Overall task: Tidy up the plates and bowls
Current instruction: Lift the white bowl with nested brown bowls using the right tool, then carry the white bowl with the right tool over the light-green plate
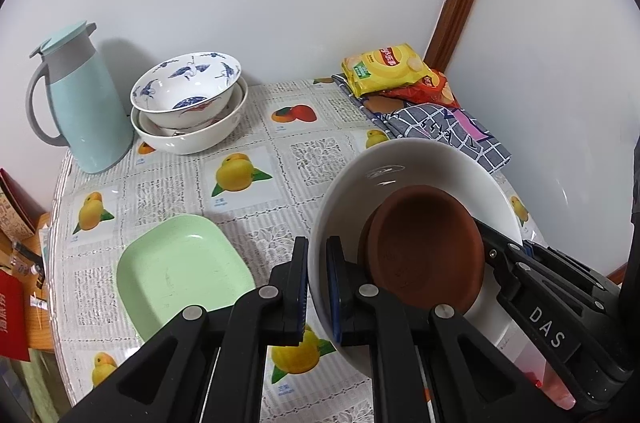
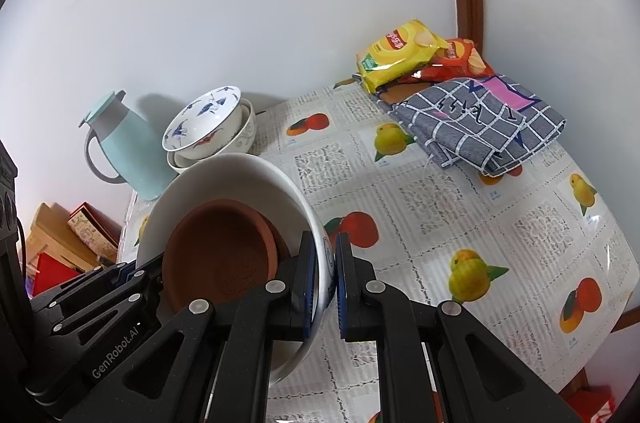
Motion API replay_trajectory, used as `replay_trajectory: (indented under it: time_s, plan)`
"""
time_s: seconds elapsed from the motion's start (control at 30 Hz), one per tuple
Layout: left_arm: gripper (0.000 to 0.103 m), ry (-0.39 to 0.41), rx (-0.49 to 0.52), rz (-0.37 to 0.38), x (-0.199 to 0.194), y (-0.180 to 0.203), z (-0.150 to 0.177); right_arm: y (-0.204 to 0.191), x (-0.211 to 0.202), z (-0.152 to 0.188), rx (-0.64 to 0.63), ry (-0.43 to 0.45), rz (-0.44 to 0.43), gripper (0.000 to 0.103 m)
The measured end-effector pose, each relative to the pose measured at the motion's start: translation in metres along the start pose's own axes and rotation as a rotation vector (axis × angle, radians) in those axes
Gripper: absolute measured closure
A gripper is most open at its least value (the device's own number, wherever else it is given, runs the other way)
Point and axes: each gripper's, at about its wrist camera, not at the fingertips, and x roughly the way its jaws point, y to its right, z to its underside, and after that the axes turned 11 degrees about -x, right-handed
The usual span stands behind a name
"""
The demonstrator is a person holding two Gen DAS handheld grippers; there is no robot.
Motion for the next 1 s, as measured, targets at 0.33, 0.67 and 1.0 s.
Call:
replay_trajectory:
  time_s: [0.33, 0.67, 1.0]
  plan:
    - [0.094, 0.009, -0.019, -0.008, -0.005, -0.016, 0.000, -0.016, 0.003, 0.000, -0.014, -0.001, -0.016, 0.094]
    - [0.094, 0.019, -0.041, -0.020, -0.009, -0.033, 0.001, -0.032, 0.006, -0.002, -0.034, -0.001, -0.031, 0.094]
    - [0.094, 0.023, -0.068, -0.034, -0.011, -0.051, 0.002, -0.050, 0.012, -0.003, -0.060, -0.006, -0.049, 0.094]
